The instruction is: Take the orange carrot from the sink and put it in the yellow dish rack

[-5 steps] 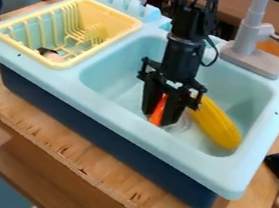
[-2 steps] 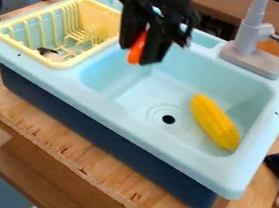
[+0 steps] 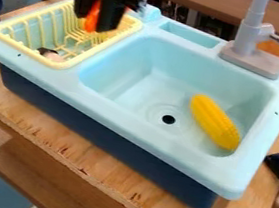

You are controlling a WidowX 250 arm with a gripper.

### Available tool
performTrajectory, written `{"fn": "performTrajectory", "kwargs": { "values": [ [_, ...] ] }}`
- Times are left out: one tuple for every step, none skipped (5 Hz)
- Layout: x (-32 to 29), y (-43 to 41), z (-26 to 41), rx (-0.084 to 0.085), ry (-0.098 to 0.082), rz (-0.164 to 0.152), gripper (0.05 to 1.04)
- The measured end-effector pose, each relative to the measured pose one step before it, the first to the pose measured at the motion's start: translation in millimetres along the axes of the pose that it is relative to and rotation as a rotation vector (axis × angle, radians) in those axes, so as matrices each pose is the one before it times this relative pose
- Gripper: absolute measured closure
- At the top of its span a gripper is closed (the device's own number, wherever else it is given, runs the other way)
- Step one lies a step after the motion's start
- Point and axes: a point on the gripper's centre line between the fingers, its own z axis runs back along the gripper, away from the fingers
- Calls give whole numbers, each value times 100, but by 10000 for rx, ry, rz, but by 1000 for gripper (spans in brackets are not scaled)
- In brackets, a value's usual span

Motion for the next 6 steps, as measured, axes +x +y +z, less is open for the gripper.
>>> {"fn": "performTrajectory", "kwargs": {
  "values": [
    [107,3300,-724,-382,57,1045,617],
    [587,2525,-942,-361,106,920,617],
    [697,2055,-2105,-490,388,815,617],
    [1226,984,-1142,-513,48,363,617],
    [1035,635,-1074,-253,193,225,617],
    [863,183,-529,-129,88,-26,617]
  ]
}}
